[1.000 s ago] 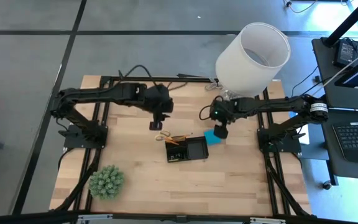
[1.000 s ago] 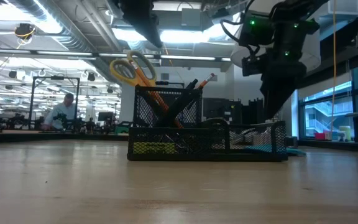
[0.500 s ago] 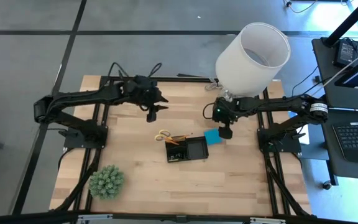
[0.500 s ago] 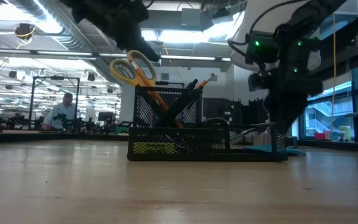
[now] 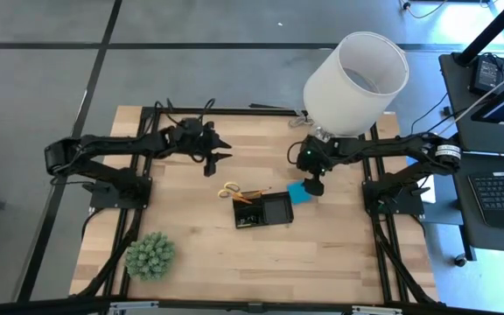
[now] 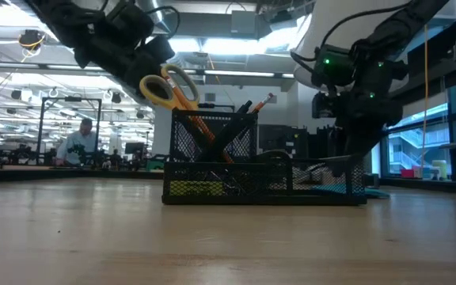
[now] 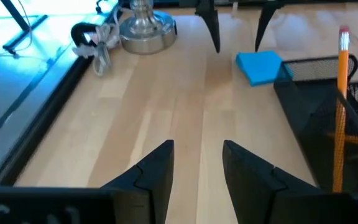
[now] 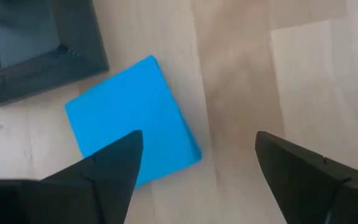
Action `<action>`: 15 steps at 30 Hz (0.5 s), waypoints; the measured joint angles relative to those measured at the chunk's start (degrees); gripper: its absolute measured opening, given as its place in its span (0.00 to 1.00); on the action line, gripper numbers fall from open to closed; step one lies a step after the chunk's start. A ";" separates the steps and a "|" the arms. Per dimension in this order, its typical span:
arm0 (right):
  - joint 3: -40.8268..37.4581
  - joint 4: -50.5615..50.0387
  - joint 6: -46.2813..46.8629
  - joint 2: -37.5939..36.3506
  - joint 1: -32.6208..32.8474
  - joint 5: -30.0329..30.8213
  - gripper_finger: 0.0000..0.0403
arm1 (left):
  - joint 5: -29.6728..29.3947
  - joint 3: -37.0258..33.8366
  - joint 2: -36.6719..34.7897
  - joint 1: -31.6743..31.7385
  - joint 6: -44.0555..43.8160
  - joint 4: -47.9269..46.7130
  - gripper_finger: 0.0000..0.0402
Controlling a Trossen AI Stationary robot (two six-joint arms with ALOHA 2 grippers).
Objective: Pick and place office supplies into organizer
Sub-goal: Put the blue sticky notes into the desk organizer
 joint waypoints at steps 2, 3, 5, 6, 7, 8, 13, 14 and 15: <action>0.00 0.35 0.00 0.72 0.00 -0.73 0.77 | 0.00 -0.55 0.00 -0.02 -0.04 -0.12 0.33; 0.00 0.63 0.00 1.22 0.00 -0.77 0.77 | 0.00 -0.68 0.00 -0.02 -0.16 -0.08 0.33; 0.00 0.54 -0.06 2.53 0.00 -0.78 0.77 | -0.02 -0.80 0.00 -0.02 -0.14 0.09 0.33; 0.00 0.60 -0.10 3.07 0.00 -0.77 0.77 | -0.02 -0.80 0.00 -0.02 -0.14 0.08 0.33; 0.00 0.59 -0.15 3.56 0.00 -0.77 0.77 | 0.00 -0.80 0.00 -0.02 -0.14 0.11 0.33; 0.00 0.66 -0.22 4.03 0.00 -0.78 0.77 | 0.00 -0.80 0.00 -0.02 -0.13 0.21 0.33; 0.09 0.69 -1.55 5.92 -0.06 -3.39 0.77 | -0.01 -0.80 0.01 -0.04 -0.11 0.35 0.33; 0.16 0.82 -1.80 6.26 -0.11 -3.79 0.77 | -0.02 -0.80 0.01 -0.04 -0.11 0.36 0.33; 0.22 0.91 -2.01 6.48 -0.11 -3.81 0.77 | -0.02 -0.80 0.02 -0.04 -0.11 0.34 0.33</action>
